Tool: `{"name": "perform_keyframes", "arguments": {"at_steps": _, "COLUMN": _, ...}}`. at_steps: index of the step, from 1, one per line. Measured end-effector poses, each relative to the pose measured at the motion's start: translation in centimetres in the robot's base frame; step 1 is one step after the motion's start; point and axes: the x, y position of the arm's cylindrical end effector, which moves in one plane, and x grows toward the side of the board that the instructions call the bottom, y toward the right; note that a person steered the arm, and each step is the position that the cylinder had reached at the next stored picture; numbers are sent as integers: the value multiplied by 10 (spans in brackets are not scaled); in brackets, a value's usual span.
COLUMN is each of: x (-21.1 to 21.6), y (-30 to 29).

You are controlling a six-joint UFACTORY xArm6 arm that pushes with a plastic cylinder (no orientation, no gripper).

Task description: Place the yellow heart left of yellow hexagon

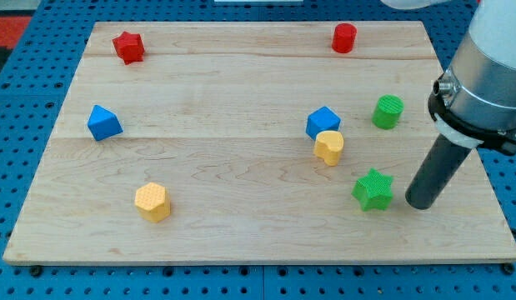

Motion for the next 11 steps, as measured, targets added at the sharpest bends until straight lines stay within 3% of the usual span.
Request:
{"name": "perform_keyframes", "arguments": {"at_steps": 1, "x": -5, "y": -2}}
{"name": "perform_keyframes", "arguments": {"at_steps": 2, "x": -43, "y": -10}}
{"name": "perform_keyframes", "arguments": {"at_steps": 4, "x": -92, "y": -75}}
{"name": "perform_keyframes", "arguments": {"at_steps": 5, "x": -68, "y": -172}}
{"name": "perform_keyframes", "arguments": {"at_steps": 6, "x": -54, "y": -199}}
{"name": "perform_keyframes", "arguments": {"at_steps": 8, "x": -54, "y": -336}}
{"name": "perform_keyframes", "arguments": {"at_steps": 11, "x": -33, "y": -394}}
